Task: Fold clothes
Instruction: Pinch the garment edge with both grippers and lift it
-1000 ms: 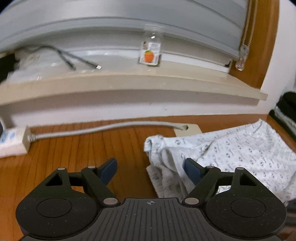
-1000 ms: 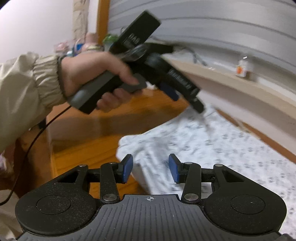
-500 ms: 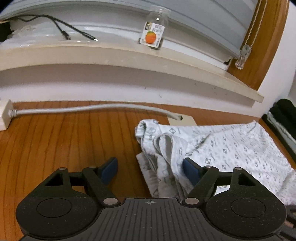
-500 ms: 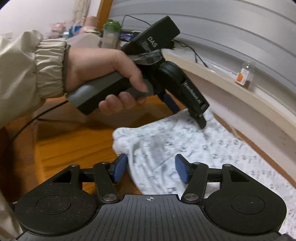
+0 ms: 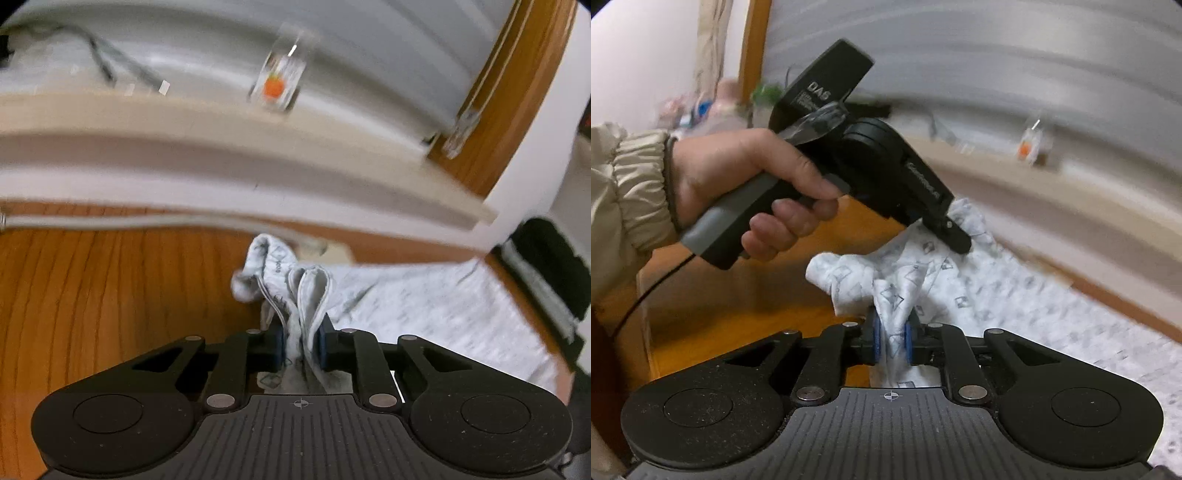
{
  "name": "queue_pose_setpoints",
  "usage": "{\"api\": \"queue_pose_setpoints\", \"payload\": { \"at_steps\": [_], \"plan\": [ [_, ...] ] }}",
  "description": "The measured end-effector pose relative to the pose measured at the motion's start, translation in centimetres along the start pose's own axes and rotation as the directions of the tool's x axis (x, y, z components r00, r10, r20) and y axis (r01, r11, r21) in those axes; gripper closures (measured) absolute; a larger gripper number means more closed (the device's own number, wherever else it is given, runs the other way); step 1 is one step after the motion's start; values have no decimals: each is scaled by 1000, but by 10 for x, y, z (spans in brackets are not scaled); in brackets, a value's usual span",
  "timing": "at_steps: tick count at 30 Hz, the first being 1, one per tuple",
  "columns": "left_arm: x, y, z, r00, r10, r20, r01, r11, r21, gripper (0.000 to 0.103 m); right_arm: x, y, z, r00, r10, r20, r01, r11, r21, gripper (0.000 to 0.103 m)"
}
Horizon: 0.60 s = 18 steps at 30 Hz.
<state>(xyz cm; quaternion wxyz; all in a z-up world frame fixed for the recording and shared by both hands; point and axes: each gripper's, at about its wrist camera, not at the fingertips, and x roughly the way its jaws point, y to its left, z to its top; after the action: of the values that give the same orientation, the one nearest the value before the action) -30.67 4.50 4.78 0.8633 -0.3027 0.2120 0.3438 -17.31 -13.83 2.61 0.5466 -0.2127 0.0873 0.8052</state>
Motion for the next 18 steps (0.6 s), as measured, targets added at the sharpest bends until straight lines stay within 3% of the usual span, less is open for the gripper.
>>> {"api": "queue_pose_setpoints", "payload": {
  "at_steps": [5, 10, 14, 16, 17, 18],
  "plan": [
    [-9, -55, 32, 999, -37, 37, 33, 996, 84, 87, -44, -19, 15, 987, -76, 140, 70, 997, 43, 90],
    [13, -137, 63, 994, -107, 32, 99, 978, 185, 87, -108, -65, 15, 955, -206, 215, 186, 977, 109, 90],
    [51, -222, 78, 986, -168, -6, 163, 945, 283, 87, -160, -106, -3, 921, -323, 217, 292, 942, 164, 90],
    [76, -251, 75, 986, -165, -30, 166, 936, 309, 86, -183, -128, -17, 904, -377, 200, 336, 918, 211, 89],
    [88, -265, 72, 986, -161, -41, 166, 932, 321, 84, -193, -140, -25, 898, -399, 184, 352, 904, 244, 89],
    [100, -279, 70, 986, -158, -53, 167, 928, 333, 75, -202, -152, -38, 894, -418, 159, 363, 886, 288, 87]
  ]
}}
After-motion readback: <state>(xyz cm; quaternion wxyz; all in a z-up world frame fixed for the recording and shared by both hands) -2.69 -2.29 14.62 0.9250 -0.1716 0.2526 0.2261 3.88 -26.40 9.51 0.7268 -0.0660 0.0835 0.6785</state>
